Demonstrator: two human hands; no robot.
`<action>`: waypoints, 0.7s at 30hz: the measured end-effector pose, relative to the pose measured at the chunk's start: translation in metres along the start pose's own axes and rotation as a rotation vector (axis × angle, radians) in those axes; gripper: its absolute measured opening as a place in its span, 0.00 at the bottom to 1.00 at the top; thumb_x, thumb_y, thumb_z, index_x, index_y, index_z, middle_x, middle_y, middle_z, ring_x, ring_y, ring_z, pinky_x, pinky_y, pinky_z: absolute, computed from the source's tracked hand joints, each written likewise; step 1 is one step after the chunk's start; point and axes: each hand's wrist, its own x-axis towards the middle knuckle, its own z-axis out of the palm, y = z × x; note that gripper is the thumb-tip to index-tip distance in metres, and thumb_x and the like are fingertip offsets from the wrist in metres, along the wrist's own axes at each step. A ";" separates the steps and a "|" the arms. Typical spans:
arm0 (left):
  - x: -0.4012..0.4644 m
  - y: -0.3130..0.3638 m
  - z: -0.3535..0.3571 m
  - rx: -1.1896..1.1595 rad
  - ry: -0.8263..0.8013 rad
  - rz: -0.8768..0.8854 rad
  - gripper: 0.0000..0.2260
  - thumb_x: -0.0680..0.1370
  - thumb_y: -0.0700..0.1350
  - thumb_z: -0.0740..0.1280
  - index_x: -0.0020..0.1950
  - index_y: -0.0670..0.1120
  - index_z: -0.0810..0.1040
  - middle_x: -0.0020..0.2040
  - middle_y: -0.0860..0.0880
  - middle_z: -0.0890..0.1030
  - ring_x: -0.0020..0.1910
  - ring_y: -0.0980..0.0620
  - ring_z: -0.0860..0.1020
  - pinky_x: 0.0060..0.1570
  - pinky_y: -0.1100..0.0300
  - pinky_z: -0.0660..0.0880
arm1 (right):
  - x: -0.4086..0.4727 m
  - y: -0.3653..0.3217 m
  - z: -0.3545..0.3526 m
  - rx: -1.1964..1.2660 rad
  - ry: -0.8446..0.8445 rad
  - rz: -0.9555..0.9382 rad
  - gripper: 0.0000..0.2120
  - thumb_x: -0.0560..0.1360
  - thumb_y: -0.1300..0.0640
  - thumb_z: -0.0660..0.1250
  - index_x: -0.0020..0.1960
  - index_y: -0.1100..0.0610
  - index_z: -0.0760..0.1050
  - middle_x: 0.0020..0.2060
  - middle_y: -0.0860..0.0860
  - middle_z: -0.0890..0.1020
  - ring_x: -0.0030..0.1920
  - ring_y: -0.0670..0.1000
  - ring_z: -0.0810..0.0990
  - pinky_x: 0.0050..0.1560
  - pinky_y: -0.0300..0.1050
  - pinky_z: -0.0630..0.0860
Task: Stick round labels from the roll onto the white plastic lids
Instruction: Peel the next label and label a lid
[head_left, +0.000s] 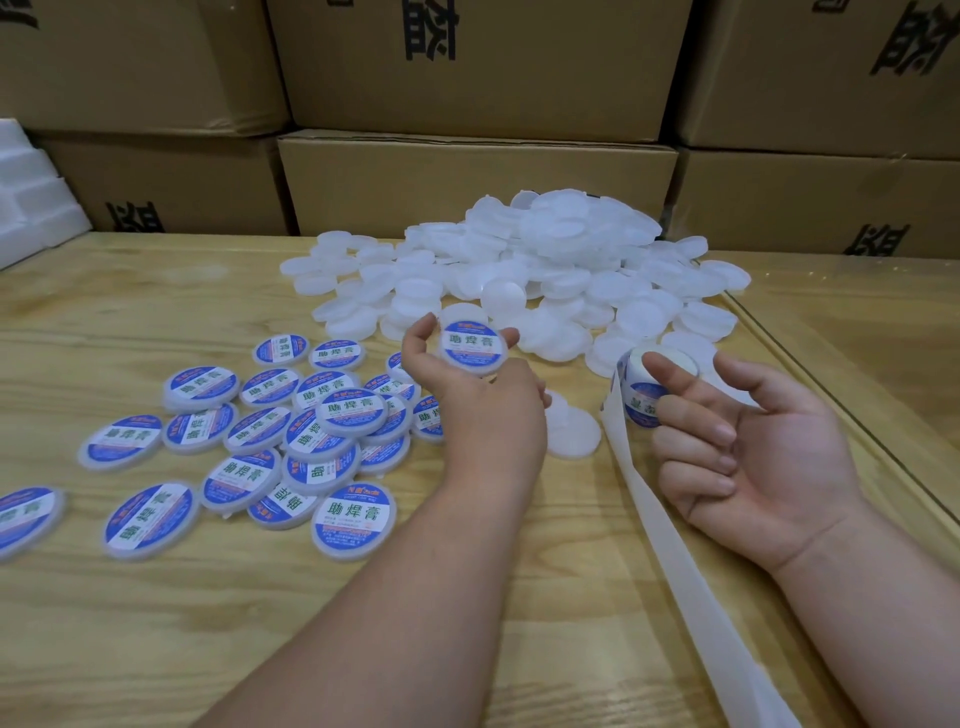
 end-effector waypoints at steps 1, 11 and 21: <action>0.001 -0.001 0.000 -0.004 0.020 0.009 0.31 0.77 0.29 0.58 0.64 0.64 0.58 0.52 0.50 0.84 0.29 0.52 0.76 0.34 0.63 0.77 | 0.000 0.000 0.000 0.001 0.002 0.000 0.17 0.74 0.47 0.64 0.54 0.57 0.82 0.26 0.45 0.61 0.24 0.44 0.56 0.19 0.37 0.53; 0.014 0.005 -0.002 -0.231 0.403 -0.069 0.31 0.77 0.30 0.55 0.66 0.64 0.57 0.51 0.45 0.81 0.23 0.53 0.75 0.30 0.60 0.77 | 0.000 0.000 0.001 -0.001 0.002 0.003 0.17 0.73 0.47 0.64 0.53 0.56 0.82 0.25 0.45 0.60 0.25 0.45 0.52 0.19 0.37 0.53; 0.014 0.004 -0.005 -0.301 0.348 -0.072 0.39 0.79 0.32 0.57 0.73 0.74 0.53 0.52 0.47 0.84 0.29 0.49 0.82 0.34 0.58 0.80 | 0.000 0.000 0.001 -0.005 0.009 0.001 0.16 0.73 0.47 0.65 0.53 0.56 0.82 0.24 0.45 0.60 0.24 0.45 0.52 0.18 0.37 0.53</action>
